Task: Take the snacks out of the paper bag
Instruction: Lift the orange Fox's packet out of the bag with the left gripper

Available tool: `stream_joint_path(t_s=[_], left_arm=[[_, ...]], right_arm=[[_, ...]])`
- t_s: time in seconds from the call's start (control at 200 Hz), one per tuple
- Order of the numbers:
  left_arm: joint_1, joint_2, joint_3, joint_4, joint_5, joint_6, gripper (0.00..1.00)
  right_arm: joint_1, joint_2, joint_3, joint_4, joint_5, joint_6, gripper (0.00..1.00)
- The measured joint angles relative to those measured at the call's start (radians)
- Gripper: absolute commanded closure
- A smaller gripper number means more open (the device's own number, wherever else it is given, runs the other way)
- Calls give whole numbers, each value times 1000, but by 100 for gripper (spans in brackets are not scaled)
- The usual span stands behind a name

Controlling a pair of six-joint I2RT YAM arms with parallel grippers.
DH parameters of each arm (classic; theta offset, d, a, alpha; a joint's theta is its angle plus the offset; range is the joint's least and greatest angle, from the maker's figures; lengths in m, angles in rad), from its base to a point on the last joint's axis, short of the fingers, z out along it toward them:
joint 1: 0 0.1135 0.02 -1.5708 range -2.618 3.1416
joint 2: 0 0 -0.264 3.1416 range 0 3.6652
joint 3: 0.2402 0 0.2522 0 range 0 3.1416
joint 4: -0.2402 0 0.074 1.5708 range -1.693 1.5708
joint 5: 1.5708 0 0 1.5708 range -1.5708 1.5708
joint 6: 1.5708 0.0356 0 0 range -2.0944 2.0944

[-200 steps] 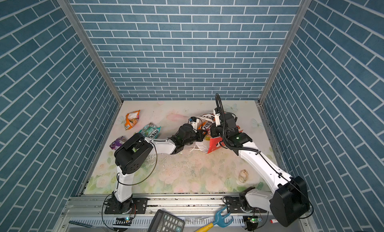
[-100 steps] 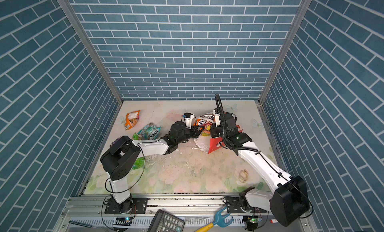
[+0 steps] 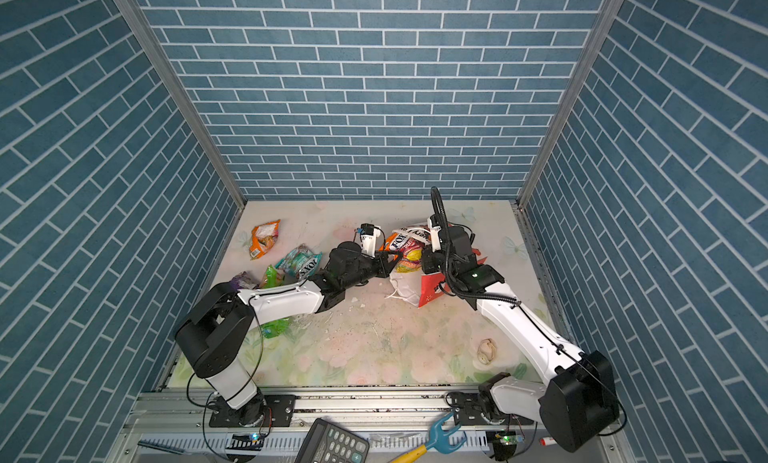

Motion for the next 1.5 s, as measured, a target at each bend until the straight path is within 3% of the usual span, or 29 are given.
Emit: stream_joint_path(t_s=[0.67,1.5], left_arm=[[6,-293,-66,-170,-161,137,100],[45,-740,-259,-473,-352,211,100]], right_arm=[[0,43,37,2,26,23,100],[0,77,76,-48,-77,-56,100]])
